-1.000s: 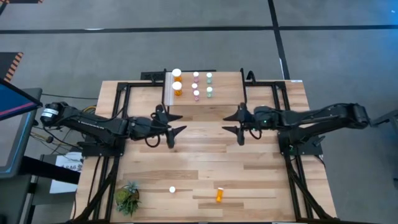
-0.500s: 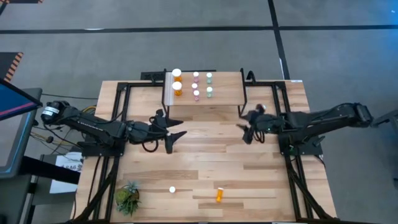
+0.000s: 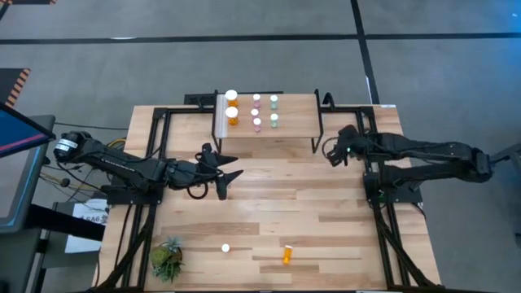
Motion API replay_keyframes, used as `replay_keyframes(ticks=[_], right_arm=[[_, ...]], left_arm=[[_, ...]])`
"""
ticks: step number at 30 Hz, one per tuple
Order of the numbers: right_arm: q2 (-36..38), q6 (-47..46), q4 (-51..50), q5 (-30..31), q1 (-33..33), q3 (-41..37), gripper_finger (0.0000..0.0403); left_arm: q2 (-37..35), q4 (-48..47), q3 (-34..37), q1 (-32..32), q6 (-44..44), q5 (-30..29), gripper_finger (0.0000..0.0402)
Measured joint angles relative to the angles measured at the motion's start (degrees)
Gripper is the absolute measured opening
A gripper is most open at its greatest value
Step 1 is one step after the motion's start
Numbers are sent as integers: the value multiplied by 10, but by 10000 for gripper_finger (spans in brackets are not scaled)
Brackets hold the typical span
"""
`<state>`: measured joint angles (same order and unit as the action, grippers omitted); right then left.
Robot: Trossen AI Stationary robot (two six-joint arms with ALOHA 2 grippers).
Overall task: Pick and place medicine bottles onto shelf by color
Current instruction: Put the top small orange pill bottle on the shelf
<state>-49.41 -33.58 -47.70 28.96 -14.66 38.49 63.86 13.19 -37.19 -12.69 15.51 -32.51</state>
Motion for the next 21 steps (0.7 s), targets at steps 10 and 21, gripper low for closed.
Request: replay_keyframes(ticks=[10, 21], right_arm=[[-44, 143, -141, -132, -138, 140, 205], [-132, 278, -103, -298, -327, 102, 201]], left_arm=[[0, 0, 0, 0, 0, -18, 220], [0, -9, 0, 0, 0, -12, 220]])
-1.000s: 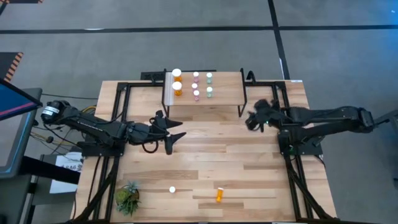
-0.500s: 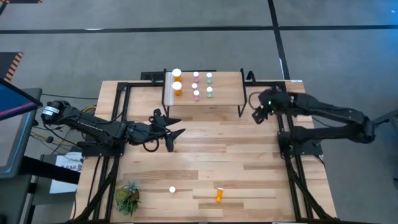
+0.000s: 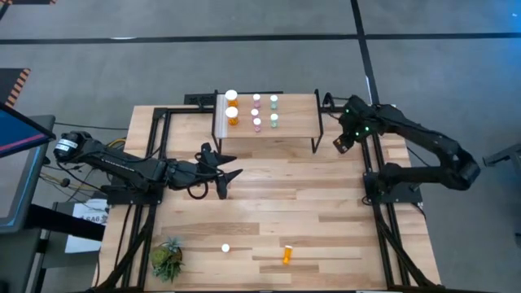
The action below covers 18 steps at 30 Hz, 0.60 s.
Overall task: Pick and place medicine bottles onto shelf by color
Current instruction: Put the top small orange pill bottle on the shelf
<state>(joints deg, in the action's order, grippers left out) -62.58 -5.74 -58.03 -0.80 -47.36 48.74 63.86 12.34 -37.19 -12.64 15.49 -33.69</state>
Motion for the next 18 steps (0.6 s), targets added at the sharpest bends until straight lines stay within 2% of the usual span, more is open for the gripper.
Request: replay_keyframes(ticks=[7, 18], right_arm=[[-61, 18, 19, 6, -66, -2, 200], [-132, 28, 44, 7, -67, -2, 192]], left_arm=[[0, 0, 0, 0, 0, -6, 220], [0, -5, 0, 0, 12, -6, 220]])
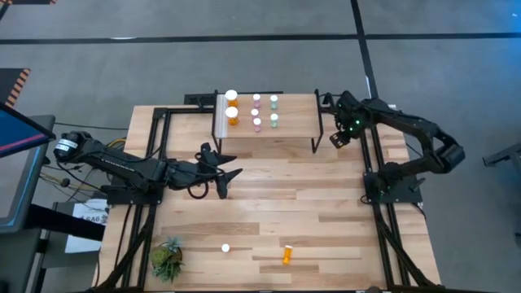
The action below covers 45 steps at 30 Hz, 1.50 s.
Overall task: Pick and place medicine bottles onto shelf by color
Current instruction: Put the top small orange pill bottle on the shelf, then put the top orange pill bottle on the shelf
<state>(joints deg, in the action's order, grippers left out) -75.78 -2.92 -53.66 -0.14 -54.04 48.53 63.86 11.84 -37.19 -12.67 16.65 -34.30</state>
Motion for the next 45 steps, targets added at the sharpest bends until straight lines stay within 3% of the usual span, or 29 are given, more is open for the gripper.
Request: replay_keyframes(ticks=[23, 37, 45], right_arm=[[-14, -5, 16, 0, 0, -3, 175], [-14, 9, 52, 3, 0, -61, 167], [42, -1, 28, -6, 15, -61, 161]], left_arm=[[0, -17, 0, 0, 15, 0, 220], [0, -17, 0, 0, 16, -1, 220], [0, -17, 0, 0, 16, -2, 220]])
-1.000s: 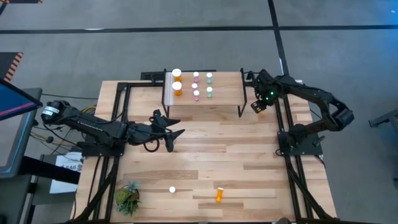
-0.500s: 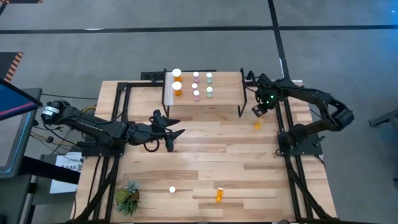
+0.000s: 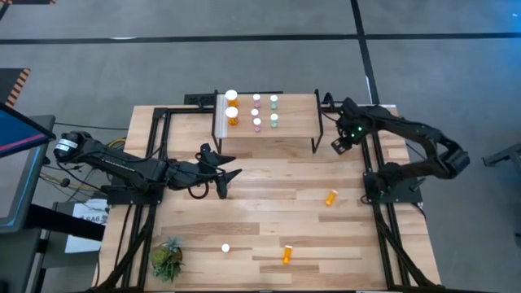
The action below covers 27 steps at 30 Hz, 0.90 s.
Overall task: Pick and place medicine bottles onto shelf by color
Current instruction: Put the top orange pill bottle on the shelf
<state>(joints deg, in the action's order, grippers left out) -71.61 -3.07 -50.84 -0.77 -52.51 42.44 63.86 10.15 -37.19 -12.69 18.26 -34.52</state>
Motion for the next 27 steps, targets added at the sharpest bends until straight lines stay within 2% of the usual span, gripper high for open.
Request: replay_keyframes(ticks=[4, 9, 13, 19, 27], right_arm=[[69, -34, -7, -29, 42, 0, 158], [167, -118, -24, -37, 146, 0, 156], [238, -206, -16, 0, 271, -8, 156], [308, -325, 55, 68, 483, -74, 156], [305, -436, 114, 128, 724, -123, 156]], left_arm=[[0, 0, 0, 0, 0, 0, 220], [0, 0, 0, 0, 0, 0, 220], [0, 0, 0, 0, 0, 0, 220], [0, 0, 0, 0, 1, 0, 220], [0, 0, 0, 0, 6, -3, 220]])
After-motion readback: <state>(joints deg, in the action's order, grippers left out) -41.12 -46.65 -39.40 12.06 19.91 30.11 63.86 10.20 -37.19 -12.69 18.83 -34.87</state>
